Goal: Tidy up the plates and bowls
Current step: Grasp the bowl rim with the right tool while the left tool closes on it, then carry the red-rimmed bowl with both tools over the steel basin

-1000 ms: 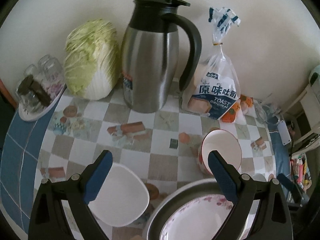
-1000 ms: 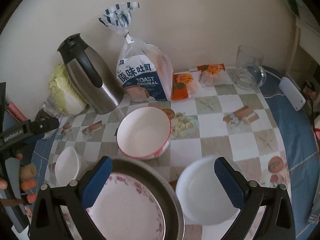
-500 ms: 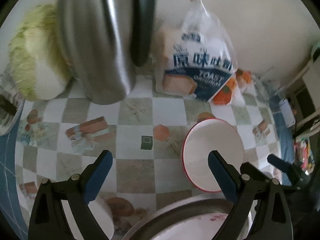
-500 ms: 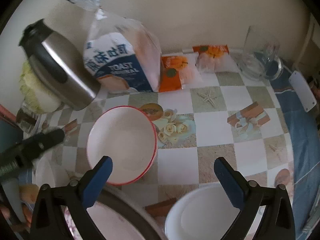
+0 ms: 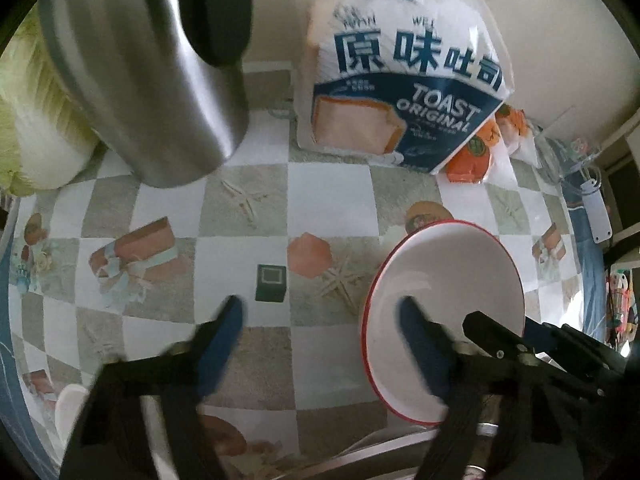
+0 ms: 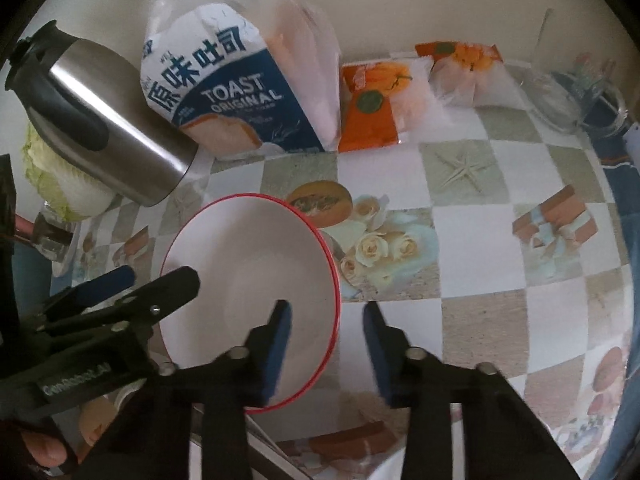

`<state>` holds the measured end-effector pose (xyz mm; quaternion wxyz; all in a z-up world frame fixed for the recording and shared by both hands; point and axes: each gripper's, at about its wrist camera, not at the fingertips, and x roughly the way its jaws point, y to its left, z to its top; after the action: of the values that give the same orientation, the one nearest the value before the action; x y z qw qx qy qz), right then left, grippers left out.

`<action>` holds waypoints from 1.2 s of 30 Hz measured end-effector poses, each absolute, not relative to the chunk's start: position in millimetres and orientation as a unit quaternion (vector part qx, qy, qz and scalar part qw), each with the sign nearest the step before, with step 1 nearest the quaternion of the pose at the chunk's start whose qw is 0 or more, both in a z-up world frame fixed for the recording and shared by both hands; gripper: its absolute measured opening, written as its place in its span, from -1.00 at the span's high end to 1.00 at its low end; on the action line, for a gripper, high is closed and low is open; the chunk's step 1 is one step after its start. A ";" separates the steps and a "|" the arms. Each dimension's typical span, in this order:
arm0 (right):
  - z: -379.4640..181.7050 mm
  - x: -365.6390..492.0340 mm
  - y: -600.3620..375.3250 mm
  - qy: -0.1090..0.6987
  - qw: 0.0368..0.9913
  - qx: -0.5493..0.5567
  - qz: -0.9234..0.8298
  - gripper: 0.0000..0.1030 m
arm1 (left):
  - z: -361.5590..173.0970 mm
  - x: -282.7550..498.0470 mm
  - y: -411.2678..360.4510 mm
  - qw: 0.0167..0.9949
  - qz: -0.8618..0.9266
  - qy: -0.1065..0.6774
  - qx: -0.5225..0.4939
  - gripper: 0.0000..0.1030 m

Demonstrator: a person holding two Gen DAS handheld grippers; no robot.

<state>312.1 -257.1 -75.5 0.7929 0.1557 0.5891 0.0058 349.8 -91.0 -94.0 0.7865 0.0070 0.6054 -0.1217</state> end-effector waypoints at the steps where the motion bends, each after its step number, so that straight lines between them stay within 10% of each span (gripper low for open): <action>1: -76.8 312.4 -256.7 0.590 0.792 0.156 0.008 0.43 | -96.8 350.4 -92.4 0.782 -0.123 0.610 0.007 -0.30; 12: -86.1 310.3 -255.6 0.596 0.788 0.150 0.024 0.65 | -113.9 343.5 -117.7 0.754 -0.158 0.638 0.009 0.64; 36: 6.6 256.6 -256.3 0.535 0.837 0.116 0.023 0.65 | -17.5 282.5 -123.5 0.807 -0.171 0.565 0.013 0.67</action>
<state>256.6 -256.3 6.6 0.8367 0.1158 0.5348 0.0230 282.5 -123.5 -17.5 0.8071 0.0135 0.5651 -0.1707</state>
